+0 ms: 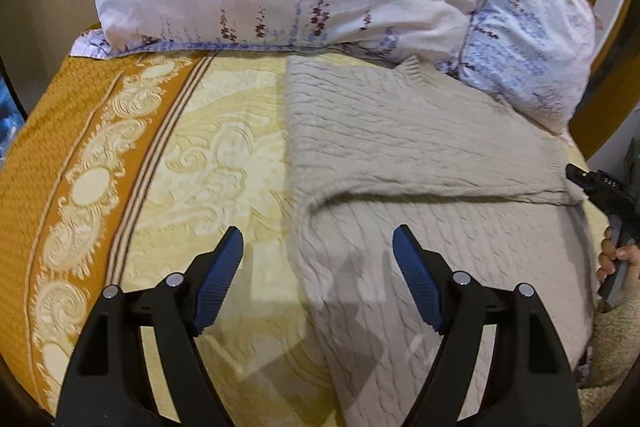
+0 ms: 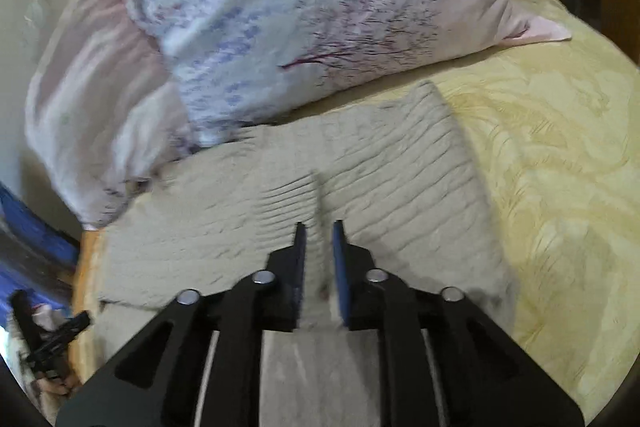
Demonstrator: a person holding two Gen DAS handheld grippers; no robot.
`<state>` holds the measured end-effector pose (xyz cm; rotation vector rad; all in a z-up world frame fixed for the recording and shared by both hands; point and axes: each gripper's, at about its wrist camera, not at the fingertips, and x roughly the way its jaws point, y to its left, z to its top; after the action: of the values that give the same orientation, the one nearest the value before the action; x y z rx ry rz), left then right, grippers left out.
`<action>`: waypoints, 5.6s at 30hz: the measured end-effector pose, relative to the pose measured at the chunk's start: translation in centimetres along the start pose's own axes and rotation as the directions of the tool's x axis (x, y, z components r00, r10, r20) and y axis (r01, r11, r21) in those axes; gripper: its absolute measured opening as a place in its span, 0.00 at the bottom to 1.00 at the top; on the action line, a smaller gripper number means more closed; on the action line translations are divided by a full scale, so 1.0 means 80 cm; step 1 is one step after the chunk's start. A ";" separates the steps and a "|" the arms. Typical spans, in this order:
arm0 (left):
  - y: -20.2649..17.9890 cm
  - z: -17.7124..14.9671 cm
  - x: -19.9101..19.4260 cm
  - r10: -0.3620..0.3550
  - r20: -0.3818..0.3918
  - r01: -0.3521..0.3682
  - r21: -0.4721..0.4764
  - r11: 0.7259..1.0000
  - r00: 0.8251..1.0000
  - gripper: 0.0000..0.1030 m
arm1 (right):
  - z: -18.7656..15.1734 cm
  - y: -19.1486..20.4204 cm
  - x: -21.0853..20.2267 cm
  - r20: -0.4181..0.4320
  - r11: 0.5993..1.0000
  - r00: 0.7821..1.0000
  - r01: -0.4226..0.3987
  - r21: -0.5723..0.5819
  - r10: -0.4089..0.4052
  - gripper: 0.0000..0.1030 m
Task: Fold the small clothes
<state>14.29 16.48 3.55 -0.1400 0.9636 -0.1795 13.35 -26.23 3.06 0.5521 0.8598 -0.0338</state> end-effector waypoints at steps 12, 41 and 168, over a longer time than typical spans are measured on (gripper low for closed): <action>-0.014 -0.063 -0.036 -0.102 -0.005 0.102 -0.016 0.995 0.995 0.75 | -0.024 0.015 -0.017 -0.141 0.990 0.981 -0.140 -0.015 0.137 0.63; -0.013 -0.210 -0.086 -0.461 -0.042 0.434 -0.269 0.860 0.886 0.34 | -0.212 -0.098 -0.152 -0.277 0.881 0.842 -0.405 0.245 0.464 0.24; -0.024 0.067 0.057 0.030 0.050 -0.032 0.052 0.998 0.998 0.45 | -0.007 -0.062 -0.038 0.032 0.974 0.992 0.124 -0.189 -0.120 0.22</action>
<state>21.03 13.83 3.30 -0.0802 0.9102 -0.1721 9.72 -30.77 2.75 0.3185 0.8657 -0.0686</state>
